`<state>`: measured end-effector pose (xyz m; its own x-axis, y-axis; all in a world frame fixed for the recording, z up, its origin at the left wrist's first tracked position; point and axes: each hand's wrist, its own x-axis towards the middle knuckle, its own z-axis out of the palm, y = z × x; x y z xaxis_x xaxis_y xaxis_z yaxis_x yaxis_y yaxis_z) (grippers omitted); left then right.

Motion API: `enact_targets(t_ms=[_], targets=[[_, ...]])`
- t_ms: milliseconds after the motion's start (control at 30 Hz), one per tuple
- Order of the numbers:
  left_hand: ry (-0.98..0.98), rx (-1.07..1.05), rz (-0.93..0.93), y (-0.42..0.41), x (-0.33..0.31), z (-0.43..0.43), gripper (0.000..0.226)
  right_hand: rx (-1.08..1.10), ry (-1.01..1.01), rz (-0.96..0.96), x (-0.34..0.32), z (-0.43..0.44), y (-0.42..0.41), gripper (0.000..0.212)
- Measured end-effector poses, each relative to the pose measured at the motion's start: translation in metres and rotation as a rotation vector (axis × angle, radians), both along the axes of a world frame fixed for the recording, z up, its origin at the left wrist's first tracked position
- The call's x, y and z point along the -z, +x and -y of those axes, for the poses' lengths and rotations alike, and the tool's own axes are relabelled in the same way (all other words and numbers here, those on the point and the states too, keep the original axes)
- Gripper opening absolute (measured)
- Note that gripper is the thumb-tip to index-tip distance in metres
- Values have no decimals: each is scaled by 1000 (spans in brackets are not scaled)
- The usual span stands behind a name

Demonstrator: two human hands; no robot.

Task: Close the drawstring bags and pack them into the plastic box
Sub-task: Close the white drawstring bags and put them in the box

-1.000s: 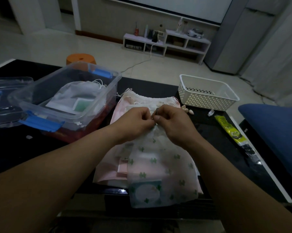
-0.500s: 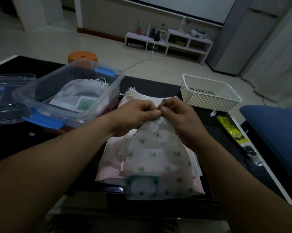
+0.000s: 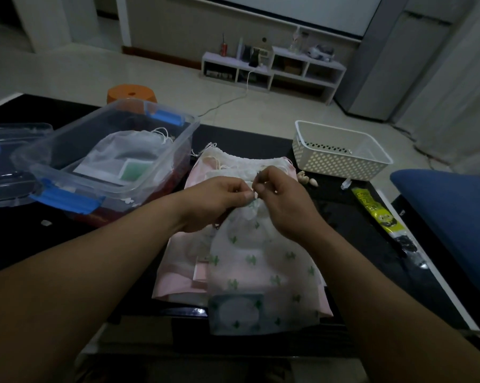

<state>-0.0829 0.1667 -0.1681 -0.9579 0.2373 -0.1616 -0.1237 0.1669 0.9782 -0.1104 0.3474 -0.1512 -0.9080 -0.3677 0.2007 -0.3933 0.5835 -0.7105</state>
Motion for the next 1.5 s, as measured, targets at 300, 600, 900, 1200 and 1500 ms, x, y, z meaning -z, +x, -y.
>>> enact_targets(t_ms=[300,600,900,1200,1500], targets=[[-149,-236,-130,0,13,-18,22,108,-136,82,6,3,-3,8],[-751,-132,-558,-3,10,5,14,100,-190,62,-2,-6,4,8],[-972,-116,-566,-1,20,9,13,112,-161,110,1,-10,13,10],[-1154,-208,-555,-1,26,5,19,170,-189,210,5,-7,14,10],[-490,-479,-304,-5,13,-4,10,88,-144,451,-7,-15,12,20]])
